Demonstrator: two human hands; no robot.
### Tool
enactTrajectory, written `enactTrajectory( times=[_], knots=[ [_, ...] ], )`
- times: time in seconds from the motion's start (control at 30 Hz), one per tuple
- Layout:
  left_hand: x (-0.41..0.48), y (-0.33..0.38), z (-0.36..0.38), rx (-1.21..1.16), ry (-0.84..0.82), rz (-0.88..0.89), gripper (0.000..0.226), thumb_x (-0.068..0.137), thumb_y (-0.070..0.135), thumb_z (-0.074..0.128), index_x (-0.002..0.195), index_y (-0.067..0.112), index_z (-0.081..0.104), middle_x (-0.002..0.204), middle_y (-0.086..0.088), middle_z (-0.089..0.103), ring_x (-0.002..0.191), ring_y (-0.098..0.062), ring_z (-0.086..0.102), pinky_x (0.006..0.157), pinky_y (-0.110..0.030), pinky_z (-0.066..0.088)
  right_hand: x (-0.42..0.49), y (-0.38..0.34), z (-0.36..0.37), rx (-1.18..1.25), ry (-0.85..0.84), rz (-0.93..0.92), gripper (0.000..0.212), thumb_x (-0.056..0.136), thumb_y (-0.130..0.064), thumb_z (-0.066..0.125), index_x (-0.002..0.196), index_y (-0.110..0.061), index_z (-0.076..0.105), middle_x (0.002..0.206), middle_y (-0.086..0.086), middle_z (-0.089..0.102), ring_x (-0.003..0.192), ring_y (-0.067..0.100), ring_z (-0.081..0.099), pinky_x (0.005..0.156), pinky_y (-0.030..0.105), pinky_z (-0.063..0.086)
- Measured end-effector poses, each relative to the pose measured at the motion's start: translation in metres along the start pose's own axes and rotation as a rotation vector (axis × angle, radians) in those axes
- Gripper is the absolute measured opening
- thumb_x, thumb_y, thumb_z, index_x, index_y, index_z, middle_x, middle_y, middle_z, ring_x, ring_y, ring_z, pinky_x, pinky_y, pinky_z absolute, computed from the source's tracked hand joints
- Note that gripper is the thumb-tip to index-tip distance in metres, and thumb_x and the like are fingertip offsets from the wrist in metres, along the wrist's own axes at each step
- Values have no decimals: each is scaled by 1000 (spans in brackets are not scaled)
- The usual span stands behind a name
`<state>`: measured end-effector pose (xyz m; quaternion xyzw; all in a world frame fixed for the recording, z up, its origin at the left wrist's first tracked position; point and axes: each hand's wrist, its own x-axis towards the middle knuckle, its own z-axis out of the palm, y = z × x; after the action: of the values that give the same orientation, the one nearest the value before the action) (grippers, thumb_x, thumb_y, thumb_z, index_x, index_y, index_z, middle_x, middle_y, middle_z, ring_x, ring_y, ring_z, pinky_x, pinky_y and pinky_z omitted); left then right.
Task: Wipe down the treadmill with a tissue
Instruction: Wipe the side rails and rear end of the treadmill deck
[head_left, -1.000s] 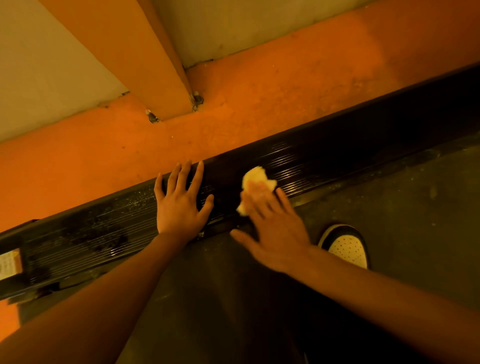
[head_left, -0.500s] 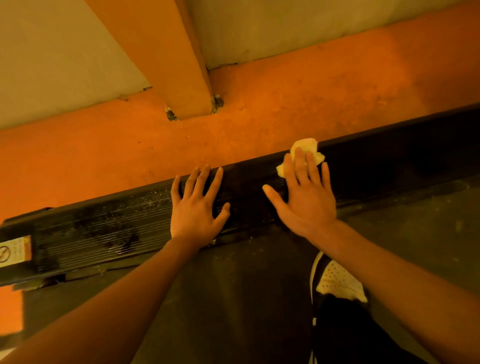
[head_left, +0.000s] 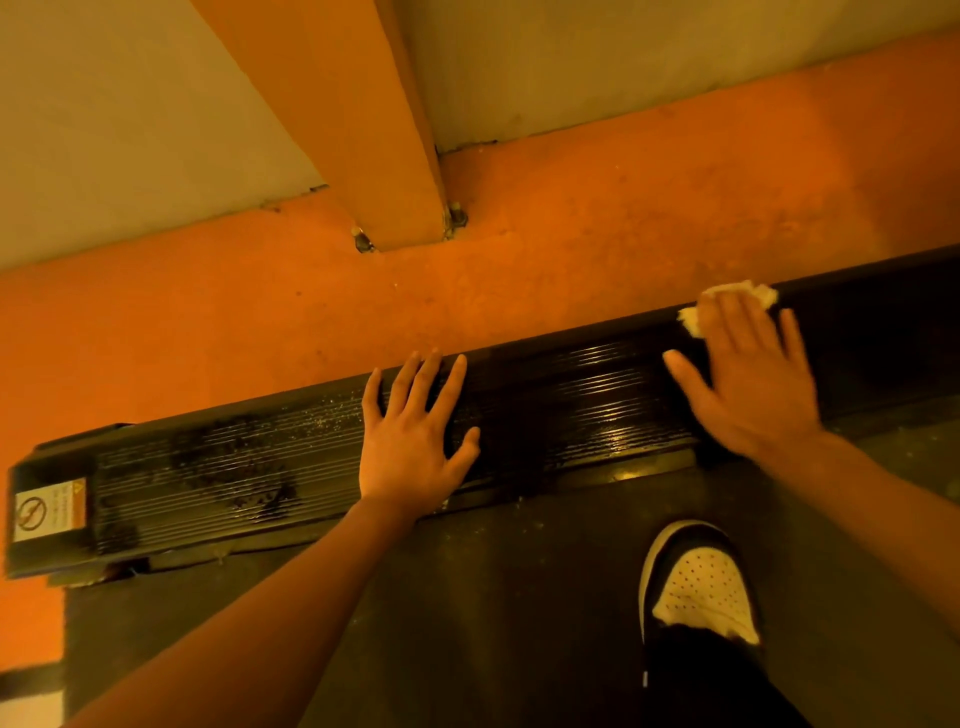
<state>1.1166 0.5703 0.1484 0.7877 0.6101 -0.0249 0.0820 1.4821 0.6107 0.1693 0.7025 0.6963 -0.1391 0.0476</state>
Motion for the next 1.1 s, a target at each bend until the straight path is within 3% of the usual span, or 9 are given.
enactTrajectory(
  times=[0.13,0.23,0.33,0.47,0.57,0.7,0.83,0.97,1.1],
  knots=[
    [0,0,0,2,-3,-6,74,101,63,27,166,29,16,171,-6,22,160,-27,13,124,-63,11,10,-25,-8,73,-24,177,102,94,-76,-4,159,-6,34,166,18,31,157,33,17,128,57,4],
    [0,1,0,-5,-2,-3,75,101,63,28,166,29,16,171,-6,21,160,-27,12,124,-63,10,2,-94,3,98,-26,-15,106,93,-76,-7,156,-6,41,162,19,38,155,36,25,127,57,8],
    [0,1,0,-17,9,-13,75,100,62,30,166,28,19,171,-6,23,160,-26,13,124,-63,10,-15,-161,8,155,-110,-209,111,87,-77,-21,164,-11,23,170,13,22,160,30,10,128,54,-1],
    [0,1,0,-24,15,-2,74,101,61,31,166,27,19,171,-6,22,160,-25,13,125,-62,10,-21,-155,13,112,-123,-353,94,95,-74,-9,166,-19,15,173,6,15,161,24,4,128,55,-5],
    [0,1,-1,-10,13,-2,75,101,62,29,166,27,17,171,-6,23,160,-26,13,124,-62,11,-12,-94,14,68,-38,-202,87,100,-70,-2,165,-17,24,170,7,26,159,26,17,128,56,1],
    [-1,1,0,-2,0,-10,75,101,63,28,166,28,15,171,-5,22,160,-26,12,124,-63,12,-3,-24,8,63,15,39,91,97,-70,-10,166,-15,12,173,8,16,160,24,6,128,54,-4],
    [0,3,0,-13,11,-11,75,100,62,31,166,28,18,170,-6,25,160,-27,14,123,-64,15,-5,-54,3,173,15,141,101,90,-76,-18,166,-14,3,173,14,7,160,28,-4,129,50,-6],
    [0,3,1,0,-9,-18,76,100,63,32,166,29,17,171,-5,22,160,-26,11,124,-63,13,-17,-130,13,178,-16,-123,95,98,-74,-4,165,-11,16,167,28,16,159,40,1,129,54,5],
    [0,1,2,-15,-2,-10,75,102,68,19,166,30,15,172,-5,20,160,-25,10,124,-63,13,-26,-168,24,107,-85,-376,98,96,-75,-9,165,-10,14,173,16,2,160,29,-8,130,51,3]
  ],
)
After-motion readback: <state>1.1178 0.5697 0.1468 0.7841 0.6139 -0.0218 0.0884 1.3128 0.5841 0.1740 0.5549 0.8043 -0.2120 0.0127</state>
